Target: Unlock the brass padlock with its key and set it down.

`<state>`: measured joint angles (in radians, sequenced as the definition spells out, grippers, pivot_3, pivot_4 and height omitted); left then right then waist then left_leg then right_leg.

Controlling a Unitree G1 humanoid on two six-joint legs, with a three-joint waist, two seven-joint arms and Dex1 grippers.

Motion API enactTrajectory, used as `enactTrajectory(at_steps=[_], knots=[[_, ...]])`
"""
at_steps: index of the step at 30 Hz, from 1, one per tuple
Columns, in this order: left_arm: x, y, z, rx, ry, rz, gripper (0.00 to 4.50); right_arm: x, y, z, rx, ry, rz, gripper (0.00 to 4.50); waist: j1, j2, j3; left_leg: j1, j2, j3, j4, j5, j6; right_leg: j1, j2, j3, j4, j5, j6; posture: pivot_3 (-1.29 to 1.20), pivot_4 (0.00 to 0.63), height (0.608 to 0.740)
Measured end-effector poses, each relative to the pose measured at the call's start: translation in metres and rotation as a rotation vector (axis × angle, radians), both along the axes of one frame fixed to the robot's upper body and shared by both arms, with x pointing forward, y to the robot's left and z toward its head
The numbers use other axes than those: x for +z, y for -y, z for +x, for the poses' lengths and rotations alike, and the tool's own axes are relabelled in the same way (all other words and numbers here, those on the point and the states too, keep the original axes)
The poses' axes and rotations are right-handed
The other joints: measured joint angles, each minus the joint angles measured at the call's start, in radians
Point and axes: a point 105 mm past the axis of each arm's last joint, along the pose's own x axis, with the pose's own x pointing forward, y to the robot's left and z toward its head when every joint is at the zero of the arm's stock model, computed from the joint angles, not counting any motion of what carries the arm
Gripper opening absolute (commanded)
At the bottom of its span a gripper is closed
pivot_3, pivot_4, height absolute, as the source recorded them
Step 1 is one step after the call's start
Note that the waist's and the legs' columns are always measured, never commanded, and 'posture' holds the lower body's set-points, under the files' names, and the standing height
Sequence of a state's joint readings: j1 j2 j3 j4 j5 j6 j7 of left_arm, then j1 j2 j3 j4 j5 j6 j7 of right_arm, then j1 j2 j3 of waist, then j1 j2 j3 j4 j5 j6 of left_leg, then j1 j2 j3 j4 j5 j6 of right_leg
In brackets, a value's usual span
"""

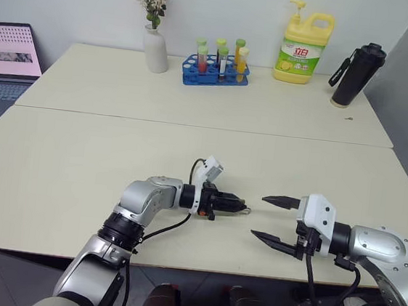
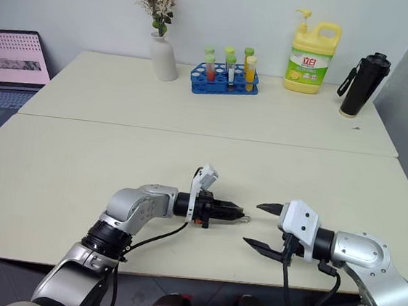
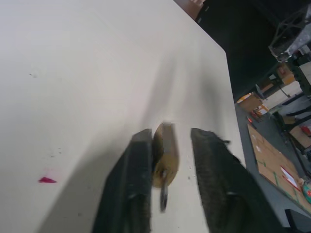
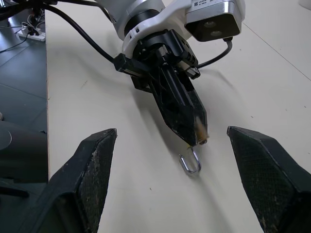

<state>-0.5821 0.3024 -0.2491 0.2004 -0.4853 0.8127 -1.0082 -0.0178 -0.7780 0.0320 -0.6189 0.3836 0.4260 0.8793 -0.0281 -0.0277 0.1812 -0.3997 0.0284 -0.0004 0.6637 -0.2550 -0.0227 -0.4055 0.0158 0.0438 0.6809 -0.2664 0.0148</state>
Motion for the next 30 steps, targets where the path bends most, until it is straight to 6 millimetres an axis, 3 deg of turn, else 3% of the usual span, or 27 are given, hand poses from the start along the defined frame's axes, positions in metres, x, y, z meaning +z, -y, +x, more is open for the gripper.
enactTrajectory(at_steps=[6, 12, 15, 18, 25, 30], knots=[[0.008, 0.003, 0.014, 0.035, 0.084, -0.005, 4.10, 0.000, 0.000, 0.001, -0.008, 0.003, 0.001, 3.81, 0.001, 0.000, 0.000, 0.000, 0.000, 0.000, 0.000, 0.000, 0.000, 0.000, 0.000, 0.000, 0.000, 0.000, 0.000, 0.00, 0.150, 0.740], [0.061, -0.014, 0.041, 0.116, 0.355, -0.038, 4.10, 0.001, 0.003, 0.003, -0.029, -0.001, -0.001, 3.81, -0.002, 0.000, 0.000, 0.000, 0.000, 0.000, -0.001, 0.000, 0.000, 0.000, 0.000, 0.000, 0.000, 0.000, 0.000, 0.00, 0.150, 0.740], [0.075, -0.037, 0.032, 0.090, 0.526, 0.036, 4.10, 0.001, 0.005, 0.003, -0.035, -0.002, -0.008, 3.81, -0.006, 0.000, 0.000, 0.001, 0.001, 0.001, -0.002, 0.000, 0.000, 0.000, 0.000, 0.001, 0.000, 0.000, 0.000, 0.00, 0.150, 0.740], [0.071, -0.057, 0.021, 0.070, 0.579, 0.112, 4.10, 0.002, 0.009, 0.004, -0.045, 0.003, -0.022, 3.81, -0.002, 0.000, 0.000, 0.000, 0.001, 0.000, -0.001, 0.000, 0.000, 0.000, 0.000, 0.000, 0.000, 0.000, 0.000, 0.00, 0.150, 0.740], [0.050, -0.108, -0.027, -0.030, 0.662, 0.351, 4.10, 0.000, 0.030, 0.010, -0.079, -0.028, -0.080, 3.81, -0.001, 0.000, 0.000, 0.001, 0.001, 0.001, -0.001, 0.000, 0.000, 0.000, -0.003, 0.001, -0.001, 0.000, 0.000, 0.00, 0.150, 0.740], [0.041, -0.105, -0.046, -0.074, 0.674, 0.355, 4.10, -0.005, 0.041, 0.011, -0.068, -0.059, -0.119, 3.81, 0.009, 0.000, 0.000, 0.000, 0.001, 0.001, -0.001, 0.000, 0.000, 0.000, -0.003, 0.000, -0.001, 0.000, 0.000, 0.00, 0.150, 0.740]])
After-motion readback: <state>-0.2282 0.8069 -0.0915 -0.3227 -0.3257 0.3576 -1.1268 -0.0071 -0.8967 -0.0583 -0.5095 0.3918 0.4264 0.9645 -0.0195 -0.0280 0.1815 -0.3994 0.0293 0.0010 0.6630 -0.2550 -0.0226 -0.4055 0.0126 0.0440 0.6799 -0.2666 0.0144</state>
